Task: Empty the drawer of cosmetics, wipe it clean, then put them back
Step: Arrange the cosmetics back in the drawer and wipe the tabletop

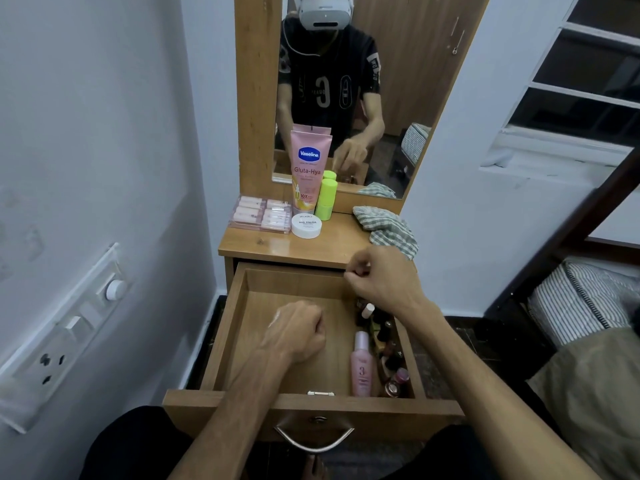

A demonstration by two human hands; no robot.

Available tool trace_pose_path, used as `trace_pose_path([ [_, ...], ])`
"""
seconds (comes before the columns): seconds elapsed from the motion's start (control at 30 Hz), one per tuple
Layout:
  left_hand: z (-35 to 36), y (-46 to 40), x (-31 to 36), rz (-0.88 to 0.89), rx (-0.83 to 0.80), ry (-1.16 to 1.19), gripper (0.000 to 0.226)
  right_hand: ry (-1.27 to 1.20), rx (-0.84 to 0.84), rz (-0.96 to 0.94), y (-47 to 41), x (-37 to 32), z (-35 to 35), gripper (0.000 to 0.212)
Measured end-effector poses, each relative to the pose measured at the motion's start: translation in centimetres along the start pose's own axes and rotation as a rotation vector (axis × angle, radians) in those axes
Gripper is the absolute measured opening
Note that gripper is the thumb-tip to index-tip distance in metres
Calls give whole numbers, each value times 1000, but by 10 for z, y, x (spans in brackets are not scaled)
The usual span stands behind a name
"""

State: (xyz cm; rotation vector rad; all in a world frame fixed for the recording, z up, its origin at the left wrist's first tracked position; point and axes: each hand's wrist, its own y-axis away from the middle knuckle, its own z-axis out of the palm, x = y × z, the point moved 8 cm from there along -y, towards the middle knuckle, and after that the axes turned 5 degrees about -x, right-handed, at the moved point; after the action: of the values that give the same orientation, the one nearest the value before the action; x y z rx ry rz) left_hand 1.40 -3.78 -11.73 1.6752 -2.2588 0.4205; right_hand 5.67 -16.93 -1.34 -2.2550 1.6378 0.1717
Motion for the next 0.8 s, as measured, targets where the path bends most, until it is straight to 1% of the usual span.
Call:
trace_pose_path([
  [0.07, 1, 0, 0, 4, -23, 10, 14, -100, 91, 18, -20, -14, -6, 13],
  [0.1, 2, -1, 0, 5, -37, 19, 14, -134, 111, 30, -33, -20, -5, 18],
  [0.2, 4, -1, -2, 2, -77, 46, 10, -156, 53, 72, -72, -35, 15, 44],
  [0.27, 4, -2, -2, 9, -79, 53, 10, -184, 6, 114, -91, -38, 34, 53],
  [0.33, 3, -2, -3, 16, -73, 56, 10, -205, -3, 147, -101, -38, 49, 56],
  [0.4, 2, -3, -4, 24, -63, 44, 10, -208, 37, 162, -106, -36, 56, 57],
  [0.47, 3, -3, -4, 32, -56, 38, 10, -208, 80, 151, -107, -36, 58, 60],
  [0.6, 3, -5, -5, 34, -26, 46, 8, -228, 81, 126, -106, -34, 58, 62],
  [0.8, 5, -6, -11, 13, -8, 16, 9, -286, 138, 91, -61, -17, 33, 73],
])
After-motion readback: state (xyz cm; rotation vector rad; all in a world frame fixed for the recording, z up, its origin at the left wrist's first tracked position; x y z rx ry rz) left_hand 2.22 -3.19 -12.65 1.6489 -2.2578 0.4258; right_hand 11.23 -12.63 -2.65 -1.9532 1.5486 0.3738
